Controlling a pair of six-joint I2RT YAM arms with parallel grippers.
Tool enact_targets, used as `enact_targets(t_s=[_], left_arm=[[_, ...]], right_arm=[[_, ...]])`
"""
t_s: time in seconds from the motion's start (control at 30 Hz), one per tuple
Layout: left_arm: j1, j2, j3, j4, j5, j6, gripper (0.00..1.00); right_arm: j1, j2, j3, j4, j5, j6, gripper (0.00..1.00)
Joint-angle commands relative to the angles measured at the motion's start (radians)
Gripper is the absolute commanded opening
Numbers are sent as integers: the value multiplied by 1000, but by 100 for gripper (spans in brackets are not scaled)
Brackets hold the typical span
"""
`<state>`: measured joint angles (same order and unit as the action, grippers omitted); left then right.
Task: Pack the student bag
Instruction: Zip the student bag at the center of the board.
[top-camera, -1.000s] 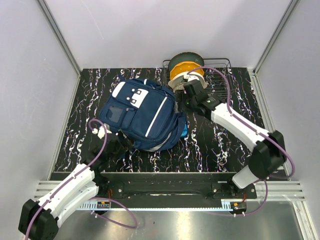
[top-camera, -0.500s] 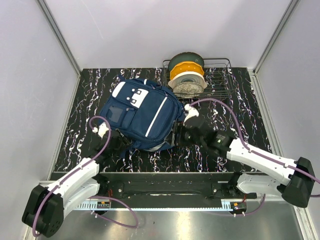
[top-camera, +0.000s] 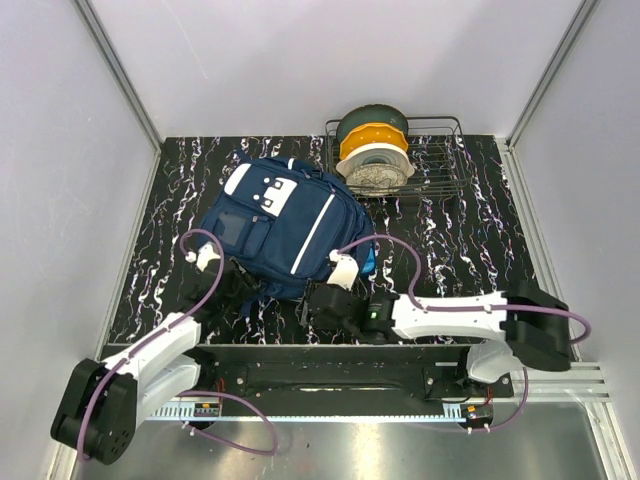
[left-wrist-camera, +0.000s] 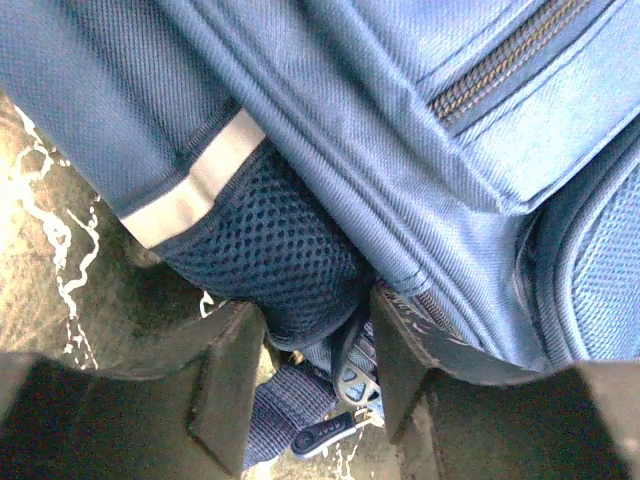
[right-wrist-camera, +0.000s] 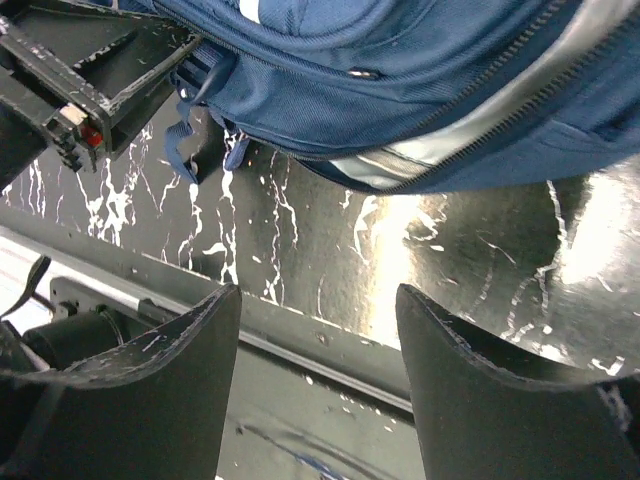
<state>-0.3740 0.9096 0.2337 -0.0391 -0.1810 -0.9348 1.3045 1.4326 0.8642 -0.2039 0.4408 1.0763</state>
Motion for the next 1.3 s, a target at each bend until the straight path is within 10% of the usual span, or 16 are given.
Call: enact_targets(t_s=[0.0,0.43,1.27], left_arm=[[30,32,-4,131,29,93,45],[33,-21,16,107,112,208,13],[66,-89,12,84,175,258,5]], right_arm=[[12,112,116,86,88,120,68],[22,431,367,41,165,211,61],[27,693,605,-140,418,99,38]])
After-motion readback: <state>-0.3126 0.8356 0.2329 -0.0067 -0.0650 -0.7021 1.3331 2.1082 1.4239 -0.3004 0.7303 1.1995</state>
